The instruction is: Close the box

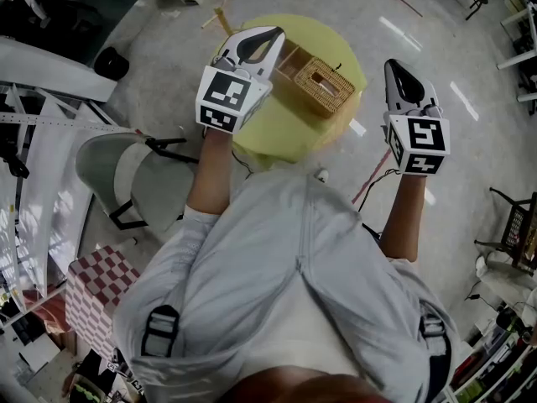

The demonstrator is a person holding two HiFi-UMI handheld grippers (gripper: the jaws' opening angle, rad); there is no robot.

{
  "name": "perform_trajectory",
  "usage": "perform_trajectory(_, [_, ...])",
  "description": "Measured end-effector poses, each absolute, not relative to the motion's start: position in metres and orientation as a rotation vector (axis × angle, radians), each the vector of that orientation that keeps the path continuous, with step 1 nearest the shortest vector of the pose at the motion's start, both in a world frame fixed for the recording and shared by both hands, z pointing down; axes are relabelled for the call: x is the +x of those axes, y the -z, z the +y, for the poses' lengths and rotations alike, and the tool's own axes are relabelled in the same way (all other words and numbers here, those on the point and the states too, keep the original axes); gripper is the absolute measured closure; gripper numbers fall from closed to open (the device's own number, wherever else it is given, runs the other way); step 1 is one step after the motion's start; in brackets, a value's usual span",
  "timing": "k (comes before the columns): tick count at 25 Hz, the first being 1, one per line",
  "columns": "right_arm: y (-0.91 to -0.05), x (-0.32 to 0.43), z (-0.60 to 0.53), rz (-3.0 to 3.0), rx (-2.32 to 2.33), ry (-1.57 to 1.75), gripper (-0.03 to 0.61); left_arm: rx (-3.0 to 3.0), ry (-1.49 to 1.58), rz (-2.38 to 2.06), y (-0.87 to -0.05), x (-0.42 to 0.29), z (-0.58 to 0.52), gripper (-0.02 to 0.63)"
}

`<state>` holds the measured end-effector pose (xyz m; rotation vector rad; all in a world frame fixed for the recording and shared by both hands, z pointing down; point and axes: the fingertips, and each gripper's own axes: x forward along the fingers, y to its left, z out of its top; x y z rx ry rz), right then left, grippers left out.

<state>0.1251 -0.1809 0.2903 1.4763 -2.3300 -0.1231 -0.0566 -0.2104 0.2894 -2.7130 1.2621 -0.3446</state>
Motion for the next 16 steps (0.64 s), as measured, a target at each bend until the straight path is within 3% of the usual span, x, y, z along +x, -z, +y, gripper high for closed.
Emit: perform_trajectory(16, [-0.2995, 0.1240, -0.1845, -2.312, 1.480, 0.108, 0.555, -2.737, 0.364, 1.267, -0.2985, -0.0595, -0.2160, 0.581])
